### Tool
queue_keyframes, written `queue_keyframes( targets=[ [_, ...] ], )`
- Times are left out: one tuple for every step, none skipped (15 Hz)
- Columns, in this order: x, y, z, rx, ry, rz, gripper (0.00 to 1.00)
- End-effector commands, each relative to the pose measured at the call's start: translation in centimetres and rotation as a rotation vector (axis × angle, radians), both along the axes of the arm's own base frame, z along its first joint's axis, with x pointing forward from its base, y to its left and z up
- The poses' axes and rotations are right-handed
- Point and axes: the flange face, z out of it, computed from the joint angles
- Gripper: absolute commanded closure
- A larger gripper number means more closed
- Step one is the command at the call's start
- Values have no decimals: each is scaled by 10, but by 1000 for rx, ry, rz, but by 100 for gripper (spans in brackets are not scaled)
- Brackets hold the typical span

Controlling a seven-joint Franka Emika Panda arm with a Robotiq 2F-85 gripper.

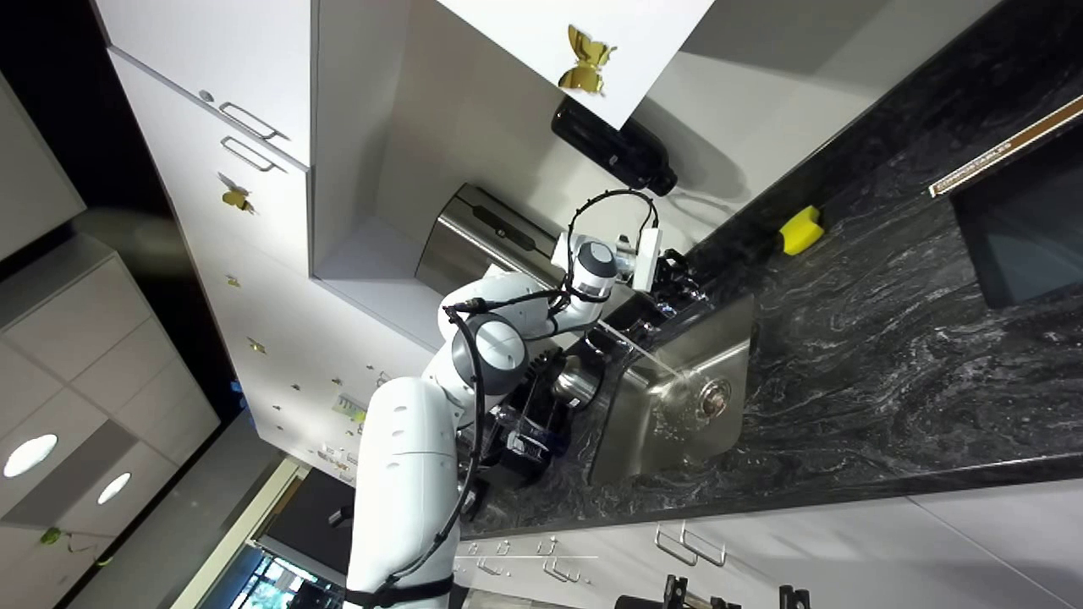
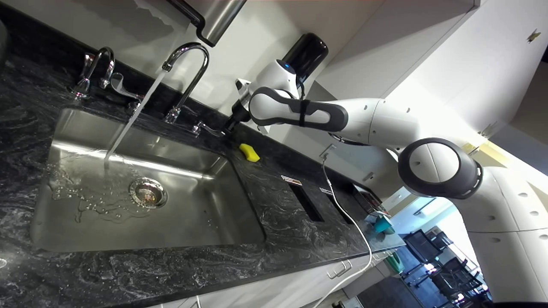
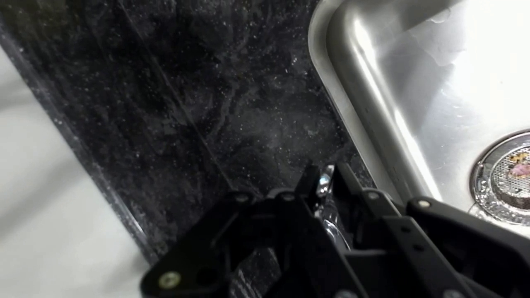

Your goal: Push the faucet handle on the right forwards

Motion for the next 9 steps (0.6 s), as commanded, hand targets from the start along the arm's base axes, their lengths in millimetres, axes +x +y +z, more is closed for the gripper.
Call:
queue_keyframes(
  targets=[
    [-11, 11, 43, 1, -12, -5, 96],
    [-11, 9, 45, 0, -14, -7, 60],
    [-11, 9, 47, -3, -15, -8, 58],
    [-11, 11, 55, -4, -23, -2, 51],
    [-12, 14, 67, -3, -33, 6, 45],
    [-13, 18, 79, -5, -44, 10, 38],
    [-16, 21, 90, -10, -48, 12, 30],
    [-20, 24, 100, -15, -46, 17, 23],
    [-25, 26, 109, -25, -37, 22, 14]
  ],
)
